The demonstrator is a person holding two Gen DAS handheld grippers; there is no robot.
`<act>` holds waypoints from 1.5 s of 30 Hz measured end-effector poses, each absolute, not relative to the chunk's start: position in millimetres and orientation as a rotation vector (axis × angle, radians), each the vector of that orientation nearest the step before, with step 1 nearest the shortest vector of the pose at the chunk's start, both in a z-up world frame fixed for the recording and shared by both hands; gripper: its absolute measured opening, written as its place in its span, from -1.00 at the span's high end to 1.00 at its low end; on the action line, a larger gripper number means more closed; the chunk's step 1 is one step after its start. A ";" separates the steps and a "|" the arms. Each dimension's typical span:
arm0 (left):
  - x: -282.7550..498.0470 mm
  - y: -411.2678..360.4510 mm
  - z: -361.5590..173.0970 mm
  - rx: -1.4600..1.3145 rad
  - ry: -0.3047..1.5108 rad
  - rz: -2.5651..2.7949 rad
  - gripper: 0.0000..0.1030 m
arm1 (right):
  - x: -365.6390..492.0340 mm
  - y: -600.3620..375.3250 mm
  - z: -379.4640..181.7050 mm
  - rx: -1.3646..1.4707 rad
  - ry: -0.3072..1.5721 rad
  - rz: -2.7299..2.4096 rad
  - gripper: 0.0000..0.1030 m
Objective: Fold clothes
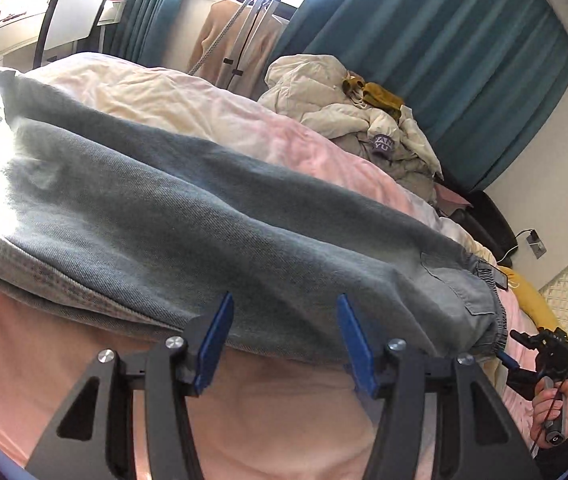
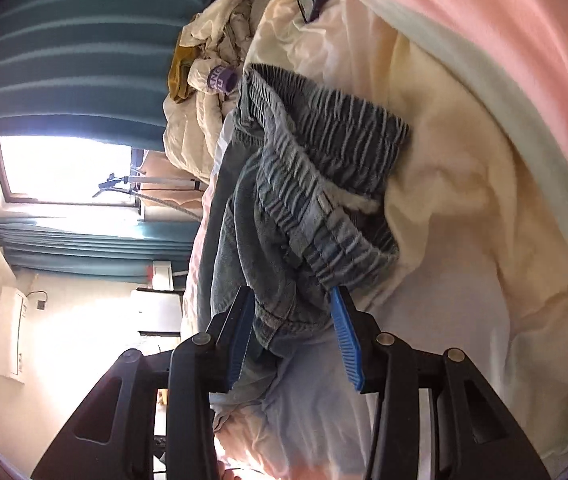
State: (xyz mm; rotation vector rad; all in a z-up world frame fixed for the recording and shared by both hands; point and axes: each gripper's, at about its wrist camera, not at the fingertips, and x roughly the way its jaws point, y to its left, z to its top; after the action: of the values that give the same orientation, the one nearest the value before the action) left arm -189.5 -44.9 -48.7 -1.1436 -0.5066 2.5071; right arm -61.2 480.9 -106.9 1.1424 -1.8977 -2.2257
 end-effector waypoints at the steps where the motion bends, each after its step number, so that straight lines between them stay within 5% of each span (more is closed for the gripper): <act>1: -188.2 -43.6 -48.1 -1.141 -0.506 2.501 -0.08 | -62.4 479.5 -110.3 1.147 -1.908 -2.207 0.21; 18: -182.2 -16.2 -55.3 -1.162 -0.357 2.448 -0.08 | -58.4 502.1 -157.1 1.169 -2.177 -2.052 0.20; 27: -182.3 -27.1 -54.4 -1.158 -0.428 2.470 -0.08 | -66.2 504.0 -104.1 1.067 -1.944 -2.281 0.19; 34: -183.9 -28.2 -54.8 -1.152 -0.433 2.477 -0.08 | -84.6 511.6 -123.5 1.126 -2.012 -2.267 0.20; 39: -180.6 -33.8 -49.9 -1.105 -0.483 2.471 -0.08 | -93.6 492.6 -89.9 1.088 -1.798 -2.556 0.60; 45: -178.5 -39.1 -43.8 -1.058 -0.510 2.483 -0.08 | -85.2 492.7 -21.0 0.692 -1.481 -2.855 0.77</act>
State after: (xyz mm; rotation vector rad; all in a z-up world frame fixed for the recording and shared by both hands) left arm -178.5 -39.1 -43.8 -1.0577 -0.5096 2.4828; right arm -85.2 492.7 -21.0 0.6920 -1.4812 -2.8547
